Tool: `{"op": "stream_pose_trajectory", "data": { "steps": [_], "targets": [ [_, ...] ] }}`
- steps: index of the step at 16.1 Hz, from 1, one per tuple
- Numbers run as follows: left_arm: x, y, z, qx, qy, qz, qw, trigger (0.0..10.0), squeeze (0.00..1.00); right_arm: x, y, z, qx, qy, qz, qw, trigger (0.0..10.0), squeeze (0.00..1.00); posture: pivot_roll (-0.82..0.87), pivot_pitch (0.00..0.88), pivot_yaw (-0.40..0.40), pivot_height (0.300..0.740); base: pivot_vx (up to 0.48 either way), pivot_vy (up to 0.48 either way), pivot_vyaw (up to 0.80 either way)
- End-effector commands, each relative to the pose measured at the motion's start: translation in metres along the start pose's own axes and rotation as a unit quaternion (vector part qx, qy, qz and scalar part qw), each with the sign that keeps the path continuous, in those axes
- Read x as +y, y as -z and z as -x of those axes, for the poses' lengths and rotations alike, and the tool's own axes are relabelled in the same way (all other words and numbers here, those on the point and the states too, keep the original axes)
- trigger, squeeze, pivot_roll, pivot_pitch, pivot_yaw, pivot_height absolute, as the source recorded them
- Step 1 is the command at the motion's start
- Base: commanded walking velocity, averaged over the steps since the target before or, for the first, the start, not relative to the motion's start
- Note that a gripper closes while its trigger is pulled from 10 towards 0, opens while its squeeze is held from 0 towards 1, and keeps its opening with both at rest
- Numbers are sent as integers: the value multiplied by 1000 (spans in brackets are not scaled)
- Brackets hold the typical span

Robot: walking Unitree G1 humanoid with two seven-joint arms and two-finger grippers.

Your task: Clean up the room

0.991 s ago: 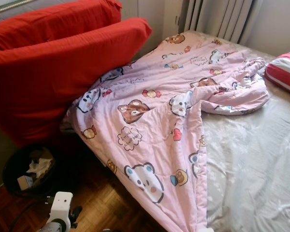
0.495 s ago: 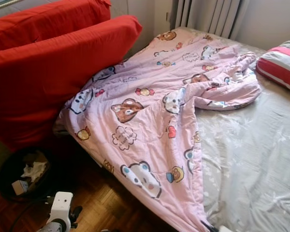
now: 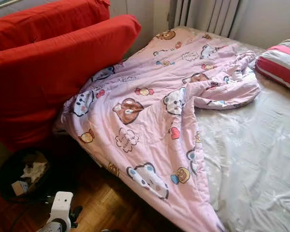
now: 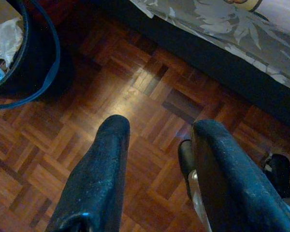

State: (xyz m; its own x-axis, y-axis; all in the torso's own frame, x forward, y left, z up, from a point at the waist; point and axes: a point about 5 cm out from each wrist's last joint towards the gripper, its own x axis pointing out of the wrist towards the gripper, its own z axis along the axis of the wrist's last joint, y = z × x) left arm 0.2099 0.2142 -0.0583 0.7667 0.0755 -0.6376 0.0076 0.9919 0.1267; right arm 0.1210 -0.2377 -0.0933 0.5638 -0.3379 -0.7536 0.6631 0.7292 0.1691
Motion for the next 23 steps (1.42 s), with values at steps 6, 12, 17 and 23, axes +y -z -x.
{"op": "stream_pose_trajectory", "data": {
  "steps": [6, 12, 17, 23],
  "targets": [
    [0, 12, 3, 24, -4, -1, 1000, 10000, 0, 18, -3, -3, -5, -31, 23, 999, 10000, 0, 78, 146, -3, 740, 0, 0, 0],
    [2, 11, 4, 23, -5, -6, 1000, 10000, 0, 22, -1, -2, -1, -40, 38, 998, 10000, 0, 76, 150, -1, 740, 0, 0, -782],
    [2, 10, 3, 22, -7, -7, 1000, 10000, 0, 29, 2, -2, 2, -55, 48, 997, 10000, 0, 77, 149, 0, 740, 0, -49, -774],
    [2, 11, 3, 27, -6, -9, 1000, 10000, 0, 36, 9, -1, 29, -90, 127, 987, 10000, 0, 76, 150, 2, 740, 0, 0, -637]
  ]
}}
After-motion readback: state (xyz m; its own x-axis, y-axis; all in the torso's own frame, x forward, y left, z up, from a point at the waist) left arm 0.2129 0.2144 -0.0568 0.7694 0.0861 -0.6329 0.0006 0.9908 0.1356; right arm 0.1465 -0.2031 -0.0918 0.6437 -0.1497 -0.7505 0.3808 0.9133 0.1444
